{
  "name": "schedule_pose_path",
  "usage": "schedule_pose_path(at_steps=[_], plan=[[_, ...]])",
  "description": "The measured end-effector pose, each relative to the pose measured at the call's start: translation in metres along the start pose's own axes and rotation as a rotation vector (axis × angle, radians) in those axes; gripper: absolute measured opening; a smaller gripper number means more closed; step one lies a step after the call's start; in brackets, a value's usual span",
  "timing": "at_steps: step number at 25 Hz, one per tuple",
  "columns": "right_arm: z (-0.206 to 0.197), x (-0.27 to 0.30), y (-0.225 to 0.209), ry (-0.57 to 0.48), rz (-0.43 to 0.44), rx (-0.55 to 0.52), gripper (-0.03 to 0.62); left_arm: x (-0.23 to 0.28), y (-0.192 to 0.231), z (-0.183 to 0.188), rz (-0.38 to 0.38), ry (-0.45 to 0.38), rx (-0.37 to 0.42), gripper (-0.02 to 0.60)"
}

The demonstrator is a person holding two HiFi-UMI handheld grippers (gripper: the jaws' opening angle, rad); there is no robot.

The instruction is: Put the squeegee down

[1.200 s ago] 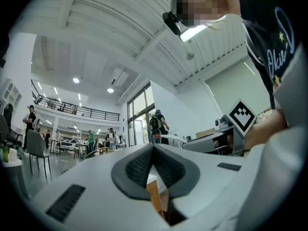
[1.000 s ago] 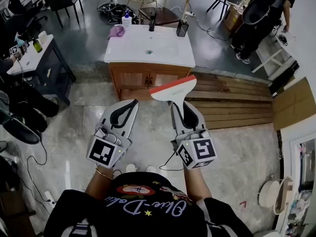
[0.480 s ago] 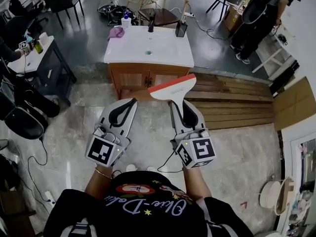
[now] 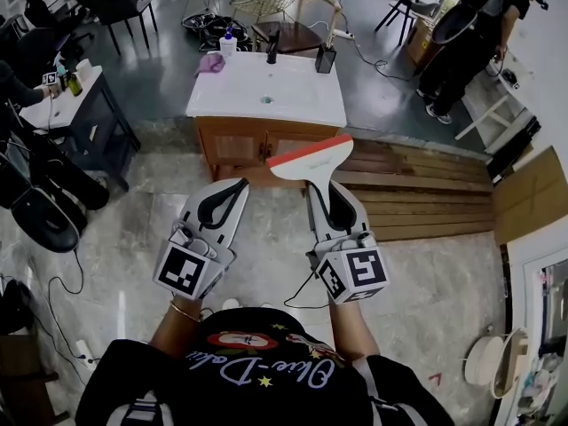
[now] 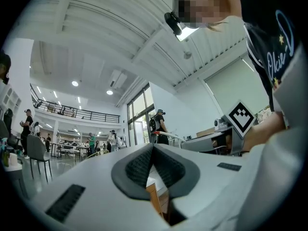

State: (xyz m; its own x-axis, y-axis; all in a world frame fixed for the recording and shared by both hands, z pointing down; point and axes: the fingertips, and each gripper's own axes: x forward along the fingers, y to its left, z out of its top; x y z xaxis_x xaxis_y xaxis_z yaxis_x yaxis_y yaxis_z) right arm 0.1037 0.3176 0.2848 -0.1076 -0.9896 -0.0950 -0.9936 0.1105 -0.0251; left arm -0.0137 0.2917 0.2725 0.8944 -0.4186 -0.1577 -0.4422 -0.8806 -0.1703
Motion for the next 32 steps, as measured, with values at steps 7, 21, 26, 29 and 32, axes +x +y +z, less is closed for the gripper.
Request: schedule_pose_path(at_steps=[7,21,26,29,32], plan=[[0.005,-0.006,-0.014,-0.013,0.031,0.004,0.087,0.009,-0.014,0.005,0.022,-0.002,0.006,-0.005],[-0.002,0.004,-0.026,0.002,0.054,-0.001,0.087,0.017,-0.010,-0.005,0.052,0.014,0.000,-0.005],[-0.002,0.018,-0.033,0.002,0.037,-0.001,0.087,0.031,0.004,-0.009,0.039,0.003,-0.008,-0.005],[-0.004,0.030,-0.035,0.003,0.025,-0.004,0.087,0.040,0.016,-0.013,0.029,0.001,-0.015,-0.005],[-0.008,0.041,-0.038,0.009,0.011,-0.005,0.087,0.053,0.026,-0.017,0.008,-0.012,-0.019,-0.005]])
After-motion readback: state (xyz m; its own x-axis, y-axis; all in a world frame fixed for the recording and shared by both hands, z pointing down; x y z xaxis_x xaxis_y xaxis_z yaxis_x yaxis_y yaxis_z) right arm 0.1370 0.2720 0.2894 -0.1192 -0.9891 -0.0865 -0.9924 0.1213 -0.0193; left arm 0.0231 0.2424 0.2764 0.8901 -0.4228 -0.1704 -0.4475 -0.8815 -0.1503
